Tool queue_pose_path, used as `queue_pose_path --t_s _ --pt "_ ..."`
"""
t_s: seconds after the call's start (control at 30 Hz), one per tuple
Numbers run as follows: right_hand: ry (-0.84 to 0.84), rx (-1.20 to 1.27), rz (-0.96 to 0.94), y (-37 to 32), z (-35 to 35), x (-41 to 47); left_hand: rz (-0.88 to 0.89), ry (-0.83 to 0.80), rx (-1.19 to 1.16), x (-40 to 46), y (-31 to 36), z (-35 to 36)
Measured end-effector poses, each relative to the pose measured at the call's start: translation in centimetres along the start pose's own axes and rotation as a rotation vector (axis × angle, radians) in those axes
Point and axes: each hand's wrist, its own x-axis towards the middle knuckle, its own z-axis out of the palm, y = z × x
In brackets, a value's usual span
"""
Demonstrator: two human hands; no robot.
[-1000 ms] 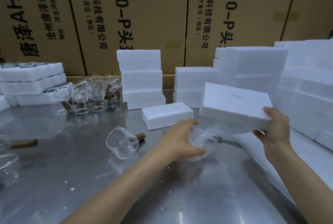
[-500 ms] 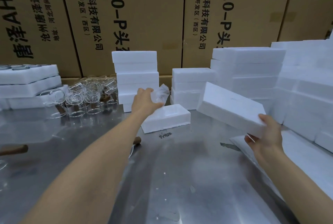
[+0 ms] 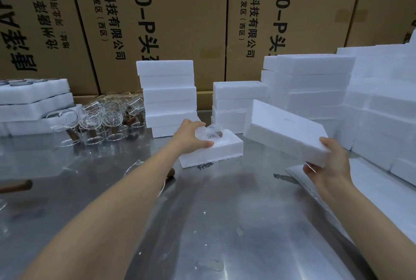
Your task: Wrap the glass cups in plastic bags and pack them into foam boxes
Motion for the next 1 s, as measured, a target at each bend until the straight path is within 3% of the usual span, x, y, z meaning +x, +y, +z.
queue_pose_path --t_s 0.37,0.53,0.63,0.8,0.87,1.0 --pt "-0.062 0.041 0.079 0.0 0.1 -0.6 0.132 -0.261 -0.005 -2.4 2.5 -0.1" --pt "-0.082 0.025 0.078 0.0 0.2 -0.6 0.122 -0.103 0.006 -3.2 2.7 1.7" --pt "-0.099 0.019 0.084 0.0 0.3 -0.8 0.140 -0.009 0.150 -3.4 2.7 3.0" --pt "-0.120 0.013 0.110 0.2 0.7 -1.1 0.133 0.014 0.225 -3.2 3.0 3.3" --pt "-0.137 0.009 0.105 0.2 1.0 -1.2 0.097 0.011 0.064 -3.3 3.2 3.3" --pt "-0.144 -0.074 0.069 0.2 2.7 -1.3 -0.171 0.302 -0.795 -3.8 3.4 3.5"
